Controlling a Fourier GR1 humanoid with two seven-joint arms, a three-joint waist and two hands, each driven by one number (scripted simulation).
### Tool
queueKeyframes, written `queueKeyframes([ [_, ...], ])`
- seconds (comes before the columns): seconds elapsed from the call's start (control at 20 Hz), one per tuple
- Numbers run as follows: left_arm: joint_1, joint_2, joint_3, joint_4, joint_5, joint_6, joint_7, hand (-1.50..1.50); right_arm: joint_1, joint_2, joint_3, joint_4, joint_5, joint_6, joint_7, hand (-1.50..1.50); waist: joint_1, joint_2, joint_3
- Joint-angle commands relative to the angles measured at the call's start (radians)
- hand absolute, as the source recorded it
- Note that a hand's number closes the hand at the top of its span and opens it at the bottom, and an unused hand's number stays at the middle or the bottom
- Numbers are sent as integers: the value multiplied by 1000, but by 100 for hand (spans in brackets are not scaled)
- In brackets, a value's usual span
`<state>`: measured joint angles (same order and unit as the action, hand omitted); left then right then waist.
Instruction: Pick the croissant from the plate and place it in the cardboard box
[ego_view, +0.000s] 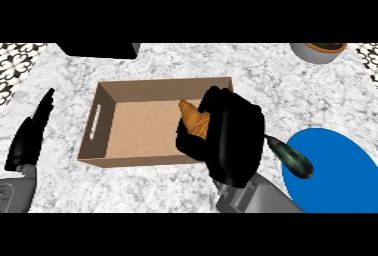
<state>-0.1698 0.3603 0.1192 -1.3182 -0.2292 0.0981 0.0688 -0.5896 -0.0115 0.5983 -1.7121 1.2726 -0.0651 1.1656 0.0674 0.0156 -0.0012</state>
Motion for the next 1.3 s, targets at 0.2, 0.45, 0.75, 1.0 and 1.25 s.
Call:
queueKeyframes([
  [0.2,-26,34,22,-5,17,-33,16,0,-229,11,-138,389,-158,-253,97,150,16,3,1],
  [0.45,-13,-11,-15,0,-7,-11,-4,0,-345,11,-200,602,-213,-289,109,150,29,5,1],
  [0.75,-29,-21,-18,35,-18,-1,-31,0,-321,11,-224,713,-375,-464,69,-150,35,10,1],
  [1.0,-47,-46,-48,16,-47,19,7,0,-383,11,-205,865,-431,-645,-61,-150,33,9,2],
  [1.25,-41,5,10,30,-8,-16,0,0,-445,11,-162,884,-403,-821,-81,-150,11,-2,1],
])
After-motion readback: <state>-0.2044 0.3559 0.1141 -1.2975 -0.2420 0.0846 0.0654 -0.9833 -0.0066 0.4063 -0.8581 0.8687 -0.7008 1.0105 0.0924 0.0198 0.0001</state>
